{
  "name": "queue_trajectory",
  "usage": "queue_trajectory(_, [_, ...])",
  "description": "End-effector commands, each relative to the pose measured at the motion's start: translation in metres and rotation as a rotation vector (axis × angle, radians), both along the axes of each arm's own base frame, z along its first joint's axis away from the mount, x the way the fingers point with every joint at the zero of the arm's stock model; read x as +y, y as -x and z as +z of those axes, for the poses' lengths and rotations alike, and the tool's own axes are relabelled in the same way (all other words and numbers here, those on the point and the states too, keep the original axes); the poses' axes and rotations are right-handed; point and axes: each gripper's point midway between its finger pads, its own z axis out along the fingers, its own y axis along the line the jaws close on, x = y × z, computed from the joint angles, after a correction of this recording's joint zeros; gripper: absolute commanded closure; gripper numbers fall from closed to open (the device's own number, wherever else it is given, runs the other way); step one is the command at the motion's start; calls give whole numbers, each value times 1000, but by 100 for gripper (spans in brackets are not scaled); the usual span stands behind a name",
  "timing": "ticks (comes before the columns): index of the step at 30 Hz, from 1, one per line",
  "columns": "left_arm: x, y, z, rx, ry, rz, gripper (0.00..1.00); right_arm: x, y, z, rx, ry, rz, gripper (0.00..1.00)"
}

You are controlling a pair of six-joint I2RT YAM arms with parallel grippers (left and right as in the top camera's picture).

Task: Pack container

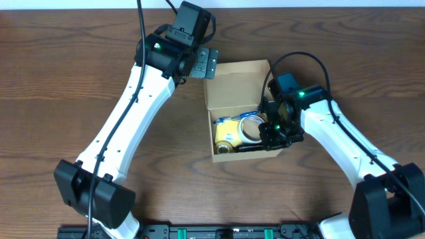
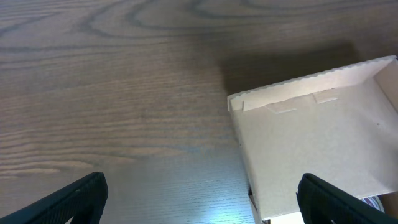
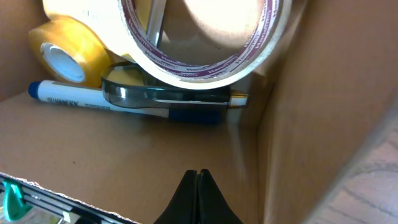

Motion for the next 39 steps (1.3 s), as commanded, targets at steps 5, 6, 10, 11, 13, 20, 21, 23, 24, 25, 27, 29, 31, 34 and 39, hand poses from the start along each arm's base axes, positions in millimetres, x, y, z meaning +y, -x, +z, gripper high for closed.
queue_trajectory(5, [1,-1,13,-29,19,9,2,19,14,1,33,-38,35,99])
queue_trajectory(6, [1,-1,13,-29,18,9,2,21,15,1,36,-36,37,99])
queue_trajectory(10, [2,-1,13,-31,14,12,2,30,21,1,39,-37,66,99])
queue_trajectory(11, [2,-1,13,-32,13,13,2,31,22,1,38,-38,72,99])
queue_trajectory(13, [2,-1,13,-32,13,13,2,32,22,1,34,-39,76,98])
queue_trajectory(20, [-9,4,10,2,63,-30,2,39,6,0,-33,-62,73,72])
queue_trajectory(21, [-10,5,10,5,69,-33,2,39,5,0,-36,-62,74,70])
queue_trajectory(23, [-12,6,10,7,73,-38,2,38,6,0,-34,-56,74,68])
queue_trajectory(24, [-12,6,10,7,73,-40,2,36,6,-1,-35,-45,74,66])
queue_trajectory(25, [-14,7,10,7,69,-49,2,35,5,-1,-37,-37,74,65])
queue_trajectory(27, [-17,9,10,7,63,-67,0,33,3,-1,-50,-26,74,62])
queue_trajectory(29, [-22,11,10,7,57,-86,0,34,-4,0,-77,-23,74,57])
queue_trajectory(31, [-23,12,10,8,58,-89,0,38,-12,3,-107,-38,70,57])
queue_trajectory(34, [-23,13,9,13,55,-90,0,46,-29,16,-167,-66,54,56])
queue_trajectory(39, [-22,13,9,16,53,-89,0,53,-41,28,-213,-87,54,60])
